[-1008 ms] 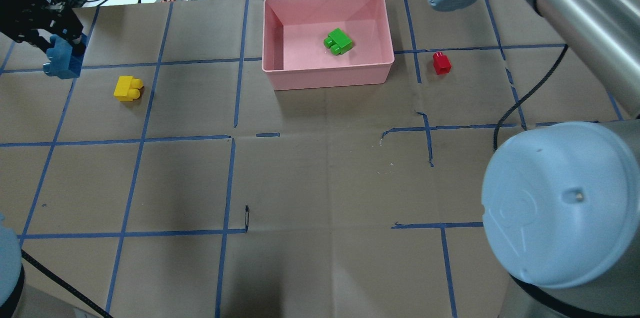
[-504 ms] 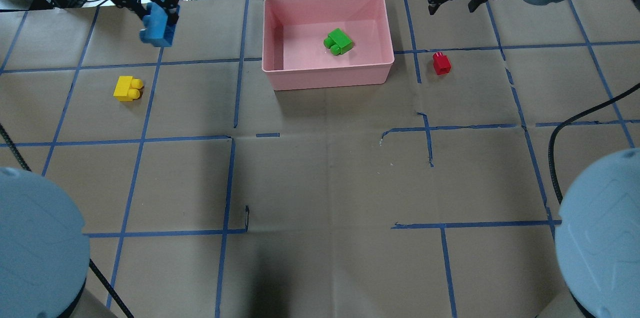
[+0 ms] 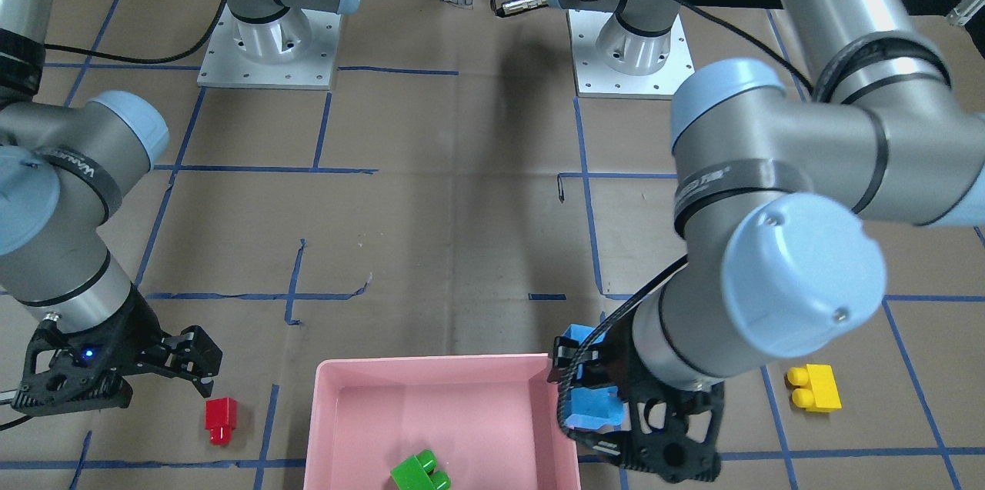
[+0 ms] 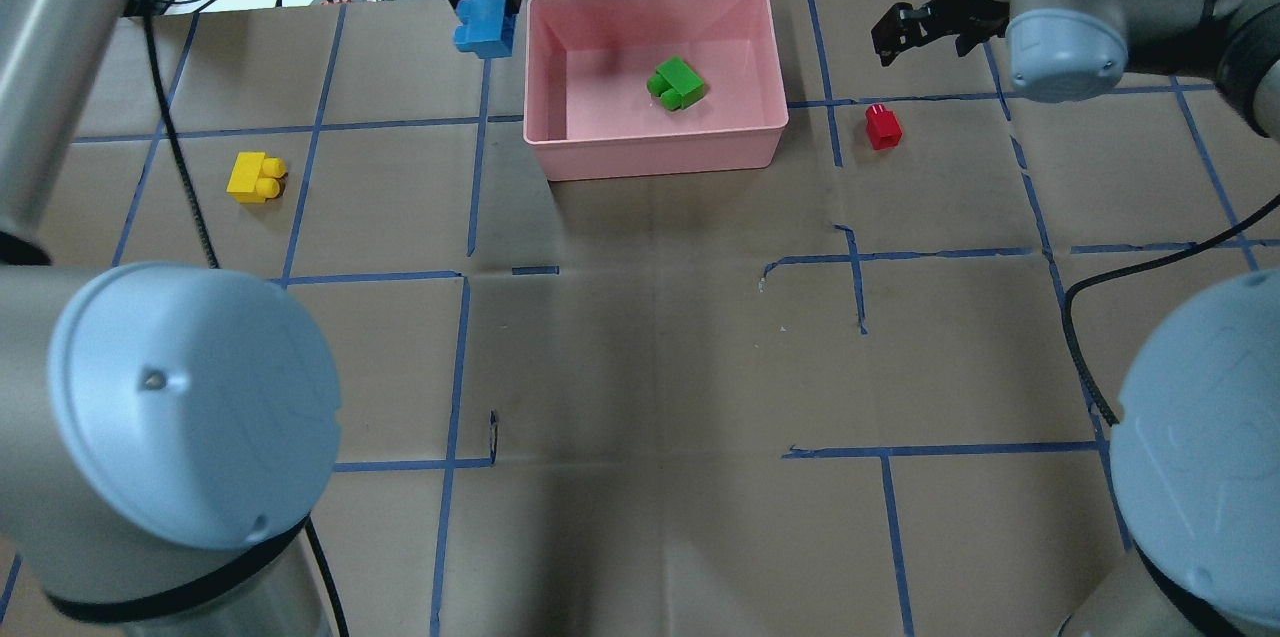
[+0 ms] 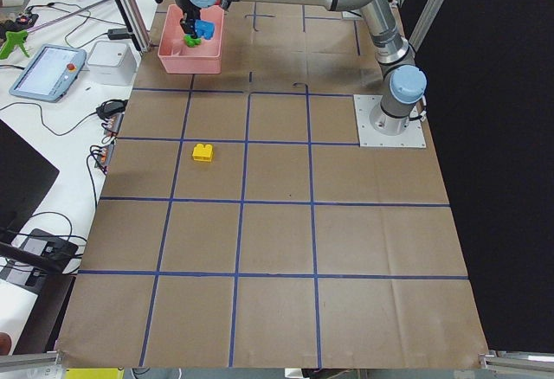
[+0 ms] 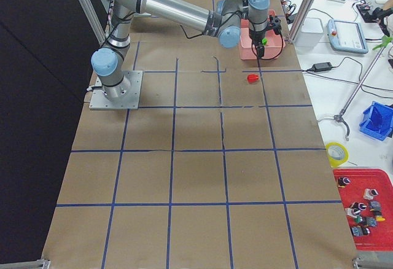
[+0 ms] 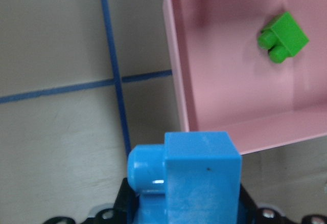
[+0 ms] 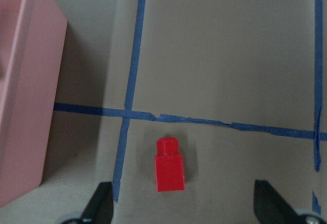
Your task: Put all blocks into box
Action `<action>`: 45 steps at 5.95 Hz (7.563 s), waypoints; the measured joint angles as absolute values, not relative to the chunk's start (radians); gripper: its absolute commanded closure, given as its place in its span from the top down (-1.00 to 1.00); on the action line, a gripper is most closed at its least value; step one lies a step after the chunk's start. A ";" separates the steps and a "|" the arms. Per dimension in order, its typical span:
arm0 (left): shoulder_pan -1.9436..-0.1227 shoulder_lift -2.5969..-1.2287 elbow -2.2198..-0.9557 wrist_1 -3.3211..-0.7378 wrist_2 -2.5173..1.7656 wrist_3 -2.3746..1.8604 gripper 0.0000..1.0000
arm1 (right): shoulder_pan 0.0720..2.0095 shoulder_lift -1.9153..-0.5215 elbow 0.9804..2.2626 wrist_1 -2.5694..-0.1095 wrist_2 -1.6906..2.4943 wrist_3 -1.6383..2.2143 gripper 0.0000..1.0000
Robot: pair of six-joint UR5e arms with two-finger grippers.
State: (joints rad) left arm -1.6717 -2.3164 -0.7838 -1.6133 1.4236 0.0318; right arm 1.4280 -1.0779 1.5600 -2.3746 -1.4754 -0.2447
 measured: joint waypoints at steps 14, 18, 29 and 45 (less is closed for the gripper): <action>-1.265 -2.108 -1.017 -1.590 1.493 0.377 1.00 | 1.468 -1.088 1.366 -2.083 -1.343 -0.148 -0.87; -1.133 -2.223 -1.131 -1.396 1.538 0.649 1.00 | 1.648 -0.931 1.262 -2.279 -1.049 0.224 0.93; -1.141 -2.302 -1.376 -1.052 1.528 0.646 -0.60 | 1.593 -1.544 1.498 -1.415 -1.476 -0.082 1.00; -1.728 -2.460 -0.824 -1.453 1.470 -0.175 0.99 | 1.600 -1.688 1.677 -1.445 -1.553 0.065 1.00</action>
State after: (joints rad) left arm -1.7283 -2.4597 -0.8238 -1.4532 1.4697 -0.1753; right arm 1.5999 -1.6882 1.6765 -1.4450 -1.5529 0.0650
